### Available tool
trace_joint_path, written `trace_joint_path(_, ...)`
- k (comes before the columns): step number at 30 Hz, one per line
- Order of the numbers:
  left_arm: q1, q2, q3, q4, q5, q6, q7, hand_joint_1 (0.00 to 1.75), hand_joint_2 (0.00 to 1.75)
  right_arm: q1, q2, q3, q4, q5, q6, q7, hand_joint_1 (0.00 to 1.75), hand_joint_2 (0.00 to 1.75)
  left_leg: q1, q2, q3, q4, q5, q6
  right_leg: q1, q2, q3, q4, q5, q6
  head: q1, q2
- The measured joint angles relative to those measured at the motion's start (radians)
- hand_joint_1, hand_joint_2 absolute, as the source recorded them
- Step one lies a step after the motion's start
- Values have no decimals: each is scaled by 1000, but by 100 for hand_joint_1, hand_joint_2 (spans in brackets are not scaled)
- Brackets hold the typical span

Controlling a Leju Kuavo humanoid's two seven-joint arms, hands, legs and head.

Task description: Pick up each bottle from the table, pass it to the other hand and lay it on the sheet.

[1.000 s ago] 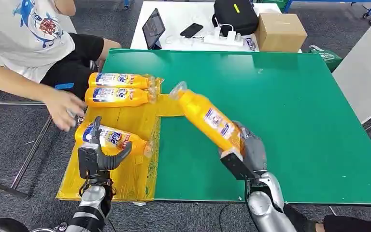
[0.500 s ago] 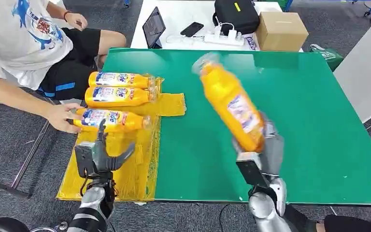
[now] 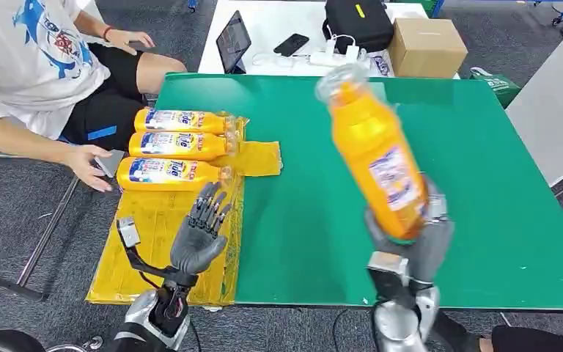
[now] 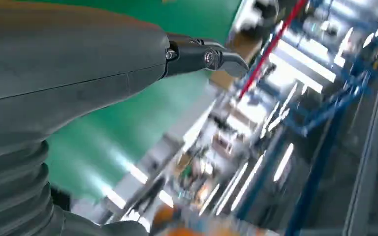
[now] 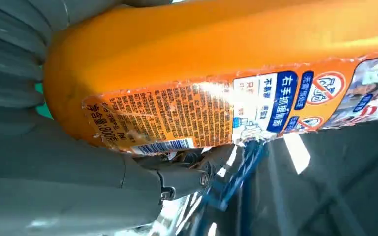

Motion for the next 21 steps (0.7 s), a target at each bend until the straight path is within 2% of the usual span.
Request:
trace_joint_path(1, 0, 6, -16, 0, 9, -10, 0, 0, 175, 0, 0, 19, 18, 14, 0, 0, 171, 175, 0, 0, 0, 0, 0, 0, 1, 0, 0, 0, 0, 0, 0, 0)
trace_joint_path(4, -3, 21, -58, 7, 32, -32, -6, 0, 175, -1, 0, 84, 82, 29, 0, 0, 175, 175, 1, 0, 0, 0, 0, 0, 1, 0, 0, 0, 0, 0, 0, 0)
trace_joint_path(10, -12, 46, -104, 14, 56, -52, -11, 0, 175, -14, -3, 200, 203, -50, -1, 0, 175, 175, 2, 0, 0, 0, 0, 0, 1, 0, 0, 0, 0, 0, 0, 0)
trace_joint_path(16, -12, 61, -123, 14, 64, -59, -10, 0, 175, -27, -9, 254, 268, -79, -1, 0, 171, 175, 1, 0, 0, 0, 0, 0, 1, 0, 0, 0, 0, 0, 1, 0)
trace_joint_path(21, -15, 72, -139, 14, 62, -60, -5, 0, 175, -53, -13, 312, 349, -89, 0, 0, 175, 175, 2, 0, 0, 0, 0, 0, 1, 0, 0, 0, 0, 0, 0, 0)
